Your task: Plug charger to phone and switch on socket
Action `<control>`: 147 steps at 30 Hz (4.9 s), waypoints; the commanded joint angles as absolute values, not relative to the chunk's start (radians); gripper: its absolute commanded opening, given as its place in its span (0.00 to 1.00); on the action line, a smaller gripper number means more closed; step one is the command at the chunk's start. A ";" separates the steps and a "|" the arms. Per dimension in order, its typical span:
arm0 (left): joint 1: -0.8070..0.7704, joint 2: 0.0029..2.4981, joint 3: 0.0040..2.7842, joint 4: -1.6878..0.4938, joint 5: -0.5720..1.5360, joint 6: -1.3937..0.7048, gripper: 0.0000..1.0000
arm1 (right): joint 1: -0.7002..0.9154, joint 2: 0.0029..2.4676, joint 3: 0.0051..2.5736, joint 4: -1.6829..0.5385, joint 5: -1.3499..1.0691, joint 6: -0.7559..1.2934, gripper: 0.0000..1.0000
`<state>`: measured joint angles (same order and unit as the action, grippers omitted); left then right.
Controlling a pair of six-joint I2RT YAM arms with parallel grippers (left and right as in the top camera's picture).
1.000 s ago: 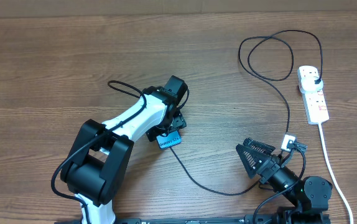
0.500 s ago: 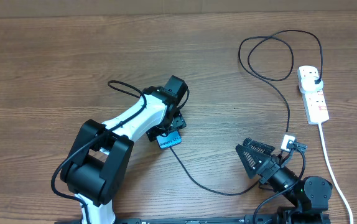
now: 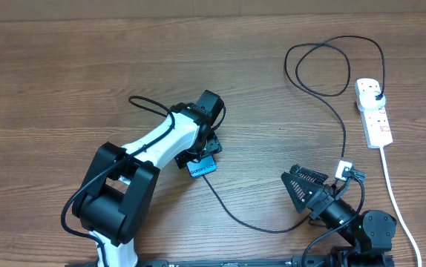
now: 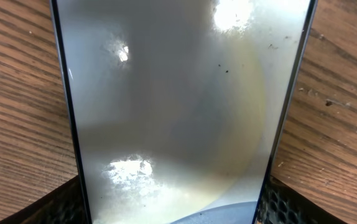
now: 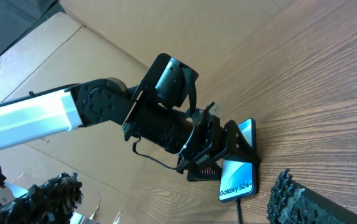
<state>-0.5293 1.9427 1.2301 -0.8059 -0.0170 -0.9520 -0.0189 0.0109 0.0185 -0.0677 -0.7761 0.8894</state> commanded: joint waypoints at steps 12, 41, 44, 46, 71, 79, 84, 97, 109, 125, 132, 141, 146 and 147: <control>-0.529 1.974 1.308 -0.859 0.005 -0.919 0.41 | -0.015 0.003 0.008 -0.062 -0.761 0.835 1.00; -0.307 1.975 1.562 -1.066 0.339 -0.632 0.04 | -0.015 0.003 0.009 -0.062 -0.817 0.710 1.00; -0.281 1.975 1.562 -1.075 0.354 -0.618 0.04 | -0.015 0.003 0.009 -0.062 -0.812 0.701 1.00; -0.267 1.974 1.562 -1.074 0.369 -0.605 0.04 | -0.015 0.003 0.009 -0.062 -0.809 0.697 1.00; -0.225 1.975 1.562 -1.076 0.333 -0.609 0.04 | 0.082 0.625 0.460 -0.259 -0.661 0.251 0.99; -0.182 1.975 1.562 -1.109 0.333 -0.582 0.04 | 0.429 0.800 0.559 -0.281 -0.300 0.207 0.99; -0.162 1.975 1.562 -1.127 0.334 -0.560 0.04 | 0.643 0.932 0.575 -0.250 -0.118 0.207 0.99; -0.139 1.975 1.562 -1.171 0.405 -0.492 0.04 | 0.822 1.237 0.766 -0.305 0.010 0.204 1.00; -0.111 1.975 1.562 -1.121 0.762 -0.380 0.04 | 0.822 1.237 0.766 -0.402 0.010 0.208 1.00; -0.094 1.975 1.562 -1.110 0.865 -0.535 0.05 | 0.822 1.237 0.766 -0.446 0.006 0.410 0.99; -0.094 1.975 1.562 -1.109 0.867 -0.638 0.05 | 0.822 1.237 0.766 -0.411 0.007 0.566 1.00; -0.094 1.975 1.562 -1.111 0.873 -0.655 0.04 | 0.822 1.237 0.766 -0.382 0.007 0.620 1.00; -0.105 1.975 1.562 -1.110 0.799 -0.734 0.04 | 0.822 1.238 0.766 -0.264 0.007 0.691 0.99; -0.108 1.975 1.562 -1.106 0.789 -0.753 0.04 | 0.822 1.241 0.766 -0.237 0.007 0.701 1.00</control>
<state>-0.1032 1.9717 1.5326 -1.1095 0.8085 -0.6849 0.8188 1.2366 0.7406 -0.2707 0.0006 0.6460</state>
